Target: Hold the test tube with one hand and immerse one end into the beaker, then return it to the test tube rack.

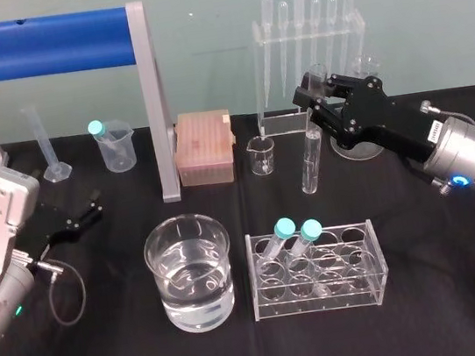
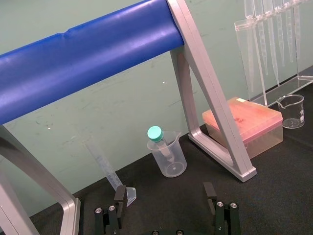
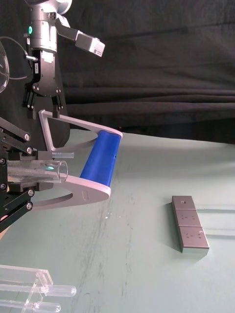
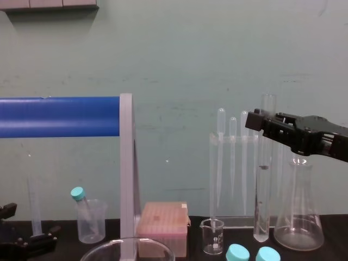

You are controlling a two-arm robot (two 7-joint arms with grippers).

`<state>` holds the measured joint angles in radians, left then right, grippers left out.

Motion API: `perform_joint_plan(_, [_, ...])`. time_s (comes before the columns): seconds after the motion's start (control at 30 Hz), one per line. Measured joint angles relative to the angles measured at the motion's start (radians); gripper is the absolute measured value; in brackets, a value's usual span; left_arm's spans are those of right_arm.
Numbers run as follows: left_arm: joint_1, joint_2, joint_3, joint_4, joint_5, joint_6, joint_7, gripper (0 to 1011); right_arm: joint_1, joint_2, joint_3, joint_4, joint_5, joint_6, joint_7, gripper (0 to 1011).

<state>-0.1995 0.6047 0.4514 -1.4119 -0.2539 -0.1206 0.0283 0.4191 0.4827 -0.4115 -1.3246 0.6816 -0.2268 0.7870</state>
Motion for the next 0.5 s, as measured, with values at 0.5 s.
perform_joint_plan(0.5, [0.0,0.0,0.0,0.0,0.0,0.0,0.0,1000,0.0,0.0,0.0,0.0,0.0,0.0,0.0,226])
